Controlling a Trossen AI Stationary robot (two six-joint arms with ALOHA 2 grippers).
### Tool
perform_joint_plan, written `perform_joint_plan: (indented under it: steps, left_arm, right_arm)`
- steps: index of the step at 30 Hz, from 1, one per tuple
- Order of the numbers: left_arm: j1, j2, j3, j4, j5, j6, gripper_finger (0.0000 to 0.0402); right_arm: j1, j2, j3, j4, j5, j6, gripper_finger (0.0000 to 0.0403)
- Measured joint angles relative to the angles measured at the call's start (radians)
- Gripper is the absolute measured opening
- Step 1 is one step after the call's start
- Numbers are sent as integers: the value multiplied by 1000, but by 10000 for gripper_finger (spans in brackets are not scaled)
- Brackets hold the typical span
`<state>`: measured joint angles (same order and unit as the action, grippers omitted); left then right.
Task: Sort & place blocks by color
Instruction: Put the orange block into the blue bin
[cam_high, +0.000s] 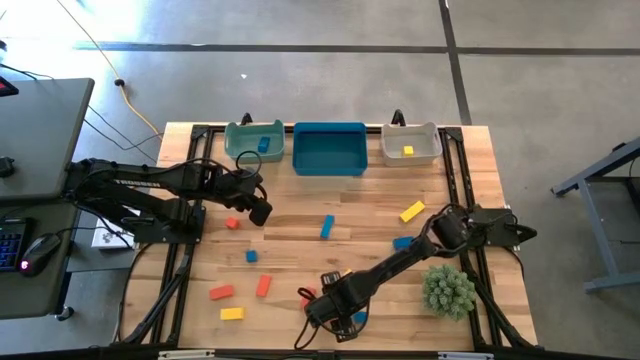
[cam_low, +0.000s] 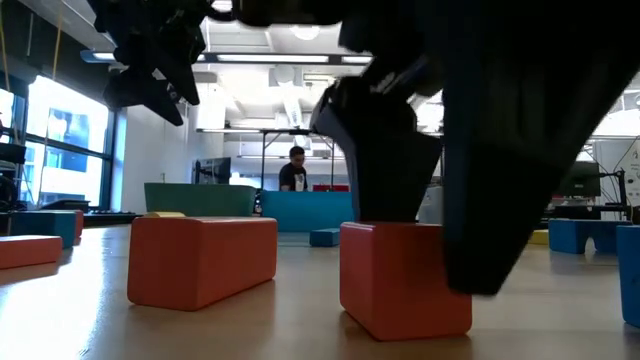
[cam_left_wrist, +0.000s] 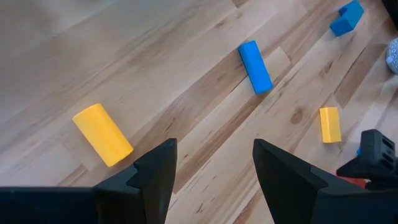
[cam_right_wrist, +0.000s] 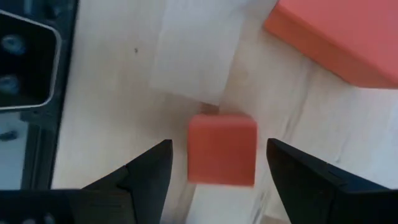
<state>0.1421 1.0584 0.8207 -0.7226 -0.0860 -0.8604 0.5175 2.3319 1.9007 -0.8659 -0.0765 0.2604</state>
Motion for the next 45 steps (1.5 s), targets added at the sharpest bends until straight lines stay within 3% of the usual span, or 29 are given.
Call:
perform_joint_plan:
  steps: [6,13,23,45]
  left_arm:
    - [0,0,0,0,0,0,200]
    - [0,0,0,0,0,0,200]
    - [0,0,0,-44,30,-4,200]
    - [0,0,0,-78,9,-91,200]
  right_arm:
    - [1,10,0,8,6,37,227]
    - [-1,8,1,21,-7,36,108]
    - [-51,0,2,-47,-18,-82,106]
    - [-358,-196,18,-199,183,-466,106]
